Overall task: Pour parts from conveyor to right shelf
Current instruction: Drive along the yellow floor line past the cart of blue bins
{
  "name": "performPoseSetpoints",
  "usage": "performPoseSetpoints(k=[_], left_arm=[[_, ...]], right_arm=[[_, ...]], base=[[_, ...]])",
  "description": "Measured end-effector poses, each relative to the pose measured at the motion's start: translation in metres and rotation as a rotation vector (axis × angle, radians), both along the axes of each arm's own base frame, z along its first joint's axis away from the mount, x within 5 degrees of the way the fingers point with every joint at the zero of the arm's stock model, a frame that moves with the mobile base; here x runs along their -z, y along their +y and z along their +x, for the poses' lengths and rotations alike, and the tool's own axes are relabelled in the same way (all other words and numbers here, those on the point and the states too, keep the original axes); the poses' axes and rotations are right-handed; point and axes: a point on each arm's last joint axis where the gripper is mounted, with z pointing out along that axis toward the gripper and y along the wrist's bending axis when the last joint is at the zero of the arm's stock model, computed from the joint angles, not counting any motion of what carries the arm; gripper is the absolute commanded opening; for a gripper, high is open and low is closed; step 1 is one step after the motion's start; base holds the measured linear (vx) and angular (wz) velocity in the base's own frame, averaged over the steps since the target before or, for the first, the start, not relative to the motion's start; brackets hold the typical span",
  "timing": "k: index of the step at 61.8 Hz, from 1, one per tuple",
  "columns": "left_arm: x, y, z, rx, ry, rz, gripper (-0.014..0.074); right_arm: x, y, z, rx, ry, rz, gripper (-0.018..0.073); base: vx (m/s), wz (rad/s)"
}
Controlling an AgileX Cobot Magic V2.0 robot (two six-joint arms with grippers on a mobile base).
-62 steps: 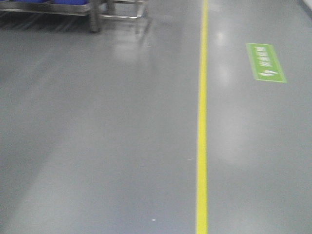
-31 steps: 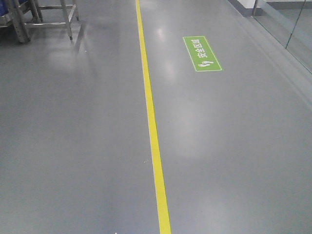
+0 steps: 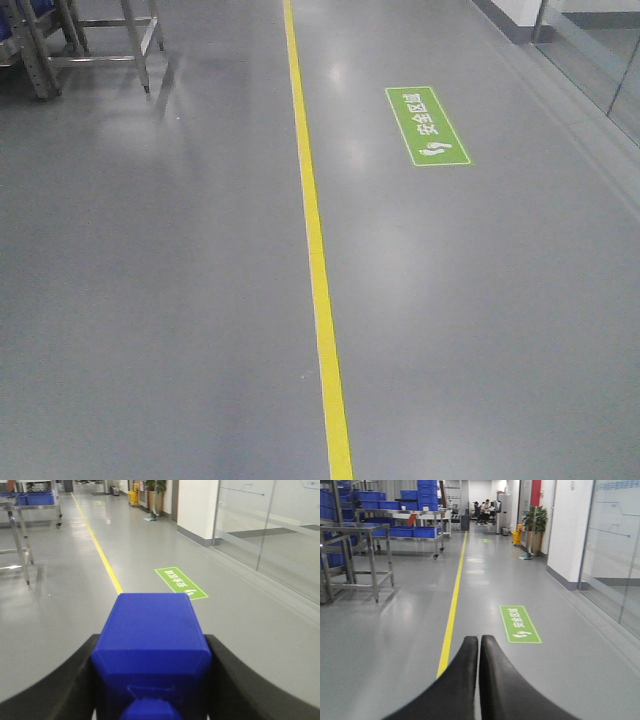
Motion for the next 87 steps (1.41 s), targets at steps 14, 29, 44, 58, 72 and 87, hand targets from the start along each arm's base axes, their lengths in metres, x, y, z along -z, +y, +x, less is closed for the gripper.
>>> performPoseSetpoints(k=[14,29,44,58,72,87], left_arm=[[0.0,0.0,0.0,0.0,0.0,0.0,-0.0006],[0.0,0.0,0.0,0.0,0.0,0.0,-0.0006],[0.0,0.0,0.0,0.0,0.0,0.0,-0.0006],[0.0,0.0,0.0,0.0,0.0,0.0,-0.0006],[0.0,0.0,0.0,0.0,0.0,0.0,-0.0006],[0.0,0.0,0.0,0.0,0.0,0.0,-0.0006]], right_arm=[[0.0,0.0,0.0,0.0,0.0,0.0,-0.0009],[0.0,0.0,0.0,0.0,0.0,0.0,-0.0009],[0.0,0.0,0.0,0.0,0.0,0.0,-0.0009],[0.0,0.0,0.0,0.0,0.0,0.0,-0.0009],[0.0,0.0,0.0,0.0,0.0,0.0,-0.0009],[0.0,0.0,0.0,0.0,0.0,0.0,-0.0009]], base=[[0.54,0.24],[0.6,0.15],[0.64,0.03],[0.69,-0.08],[0.73,-0.16],[0.76,-0.07]])
